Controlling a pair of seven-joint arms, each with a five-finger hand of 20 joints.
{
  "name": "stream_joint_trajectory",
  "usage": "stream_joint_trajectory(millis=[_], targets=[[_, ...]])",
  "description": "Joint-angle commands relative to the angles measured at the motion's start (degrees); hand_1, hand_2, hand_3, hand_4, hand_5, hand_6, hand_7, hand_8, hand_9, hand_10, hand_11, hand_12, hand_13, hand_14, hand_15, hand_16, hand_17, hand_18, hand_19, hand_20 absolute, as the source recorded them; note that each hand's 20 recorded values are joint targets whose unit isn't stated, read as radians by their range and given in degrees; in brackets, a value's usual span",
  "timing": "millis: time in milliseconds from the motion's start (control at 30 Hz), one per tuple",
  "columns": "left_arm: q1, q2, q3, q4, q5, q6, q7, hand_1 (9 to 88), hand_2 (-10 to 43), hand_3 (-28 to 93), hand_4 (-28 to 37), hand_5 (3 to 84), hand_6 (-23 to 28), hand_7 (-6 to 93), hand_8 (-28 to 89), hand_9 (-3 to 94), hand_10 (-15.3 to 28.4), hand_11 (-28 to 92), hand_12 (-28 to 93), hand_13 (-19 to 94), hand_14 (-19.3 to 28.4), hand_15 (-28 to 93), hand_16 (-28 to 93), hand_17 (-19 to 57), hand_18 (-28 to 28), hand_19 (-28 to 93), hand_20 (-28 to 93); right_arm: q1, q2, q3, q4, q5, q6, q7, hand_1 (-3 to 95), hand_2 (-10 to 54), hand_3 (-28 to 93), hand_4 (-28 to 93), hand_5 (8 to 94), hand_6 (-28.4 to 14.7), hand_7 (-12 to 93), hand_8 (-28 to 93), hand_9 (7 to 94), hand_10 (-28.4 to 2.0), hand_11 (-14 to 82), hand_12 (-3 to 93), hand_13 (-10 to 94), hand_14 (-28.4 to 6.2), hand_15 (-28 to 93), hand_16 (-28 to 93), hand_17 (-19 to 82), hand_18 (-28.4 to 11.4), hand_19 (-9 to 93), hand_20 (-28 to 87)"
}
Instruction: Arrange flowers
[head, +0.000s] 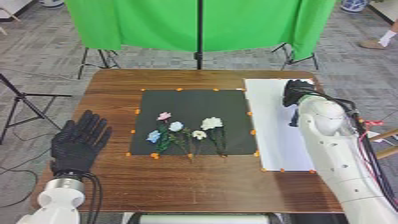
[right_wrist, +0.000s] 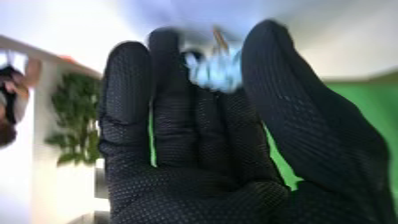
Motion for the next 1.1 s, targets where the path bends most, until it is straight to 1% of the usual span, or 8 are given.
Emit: stream_joint_trajectory(millis=[33,200,367,500,633,800,900,1100], targets=[[0.6,-0.57,0.45,0.73,0.26,-1.53,-0.92,31.5,17.9,74,-26.1,47.7,8.3,18.9,-11,40.8,14.5,24,13,31,14.7,46,-6,-4.2,14.3,35,19,-3.5,2.2,-2.6,-2.5,0.0,7.6,-0.5,64.4,-9.5,59,-28,70.9,1.0,37,1,82.6,-9.0,15.7,46.9,71,-5.6,43,43,35,-19.5,81,39],[1.1,-0.74,-0.07,0.46,-0.11,-1.28,-0.83,31.4,17.3,74,-26.4,47.3,8.2,18.4,-11,40.5,14.4,24,13,31,14.7,45,-6,-4.1,14.2,35,19,-7.3,6.3,-6.5,-12.7,4.4,13.0,-0.7,64.7,-9.5,62,-28,72.6,0.6,40,4,83.9,-8.8,19.0,50.8,72,-5.6,46,44,36,-19.9,83,40],[0.8,-0.75,-0.32,0.53,-0.1,-1.22,-0.8,31.2,17.3,73,-26.7,47.2,8.2,18.2,-10,40.5,14.4,24,13,31,14.6,45,-5,-4.1,14.3,35,19,-13.7,7.2,-6.7,-25.7,12.0,10.4,1.8,64.1,-9.5,64,-28,73.0,0.2,40,5,84.1,-9.1,18.7,51.0,72,-5.5,46,44,36,-20.2,83,40],[0.4,-0.64,-0.42,0.67,-0.1,-0.89,-1.08,31.0,17.4,73,-26.8,47.3,8.3,18.1,-10,40.5,14.4,24,13,31,14.7,45,-5,-4.1,14.3,34,19,-17.9,4.3,-7.3,-30.5,12.4,9.3,2.8,63.8,-9.5,65,-28,73.2,0.0,39,6,84.2,-9.2,18.4,50.8,73,-6.0,46,44,36,-20.4,84,40],[0.4,-0.4,-0.19,0.72,0.08,-0.89,-1.43,30.9,18.2,74,-26.2,47.3,8.3,18.0,-10,40.5,14.5,24,13,31,14.7,45,-5,-4.1,14.3,34,19,-21.7,1.8,-9.5,-31.0,12.1,13.7,1.5,63.8,-9.5,65,-28,73.3,-0.4,38,6,84.0,-9.6,17.6,50.1,72,-5.9,45,44,36,-20.5,84,40],[-0.3,-0.73,0.37,1.16,-0.37,-0.84,-2.23,31.2,18.8,75,-24.8,47.3,8.2,18.1,-10,40.5,14.5,24,13,31,14.7,45,-5,-4.1,14.3,34,19,-23.0,-0.1,-11.4,-30.0,10.7,12.9,0.9,64.0,-9.5,65,-28,73.4,-0.6,38,6,84.2,-10.0,15.6,47.7,72,-5.5,43,44,36,-20.4,83,40],[-0.4,-0.72,0.19,1.17,-0.39,-0.37,-2.21,31.4,18.9,74,-24.8,47.4,8.3,18.0,-10,40.5,14.5,24,13,31,14.8,45,-5,-4.1,14.3,34,19,-23.4,0.2,-12.9,-28.3,8.1,16.0,-0.2,64.0,-9.5,65,-28,73.2,-0.6,38,6,84.0,-10.0,15.1,47.3,72,-5.3,42,44,36,-20.3,83,40],[-0.1,-0.93,0.16,1.2,-1.37,0.29,-2.06,30.9,18.8,74,-25.7,47.4,8.3,18.1,-10,40.5,14.4,24,13,31,14.8,45,-5,-4.1,14.3,34,19,-24.0,0.5,-12.5,-28.1,8.3,13.7,1.5,63.8,-9.5,65,-28,72.5,-0.4,38,5,83.5,-9.8,14.2,46.7,72,-5.4,41,44,36,-20.1,82,39]])
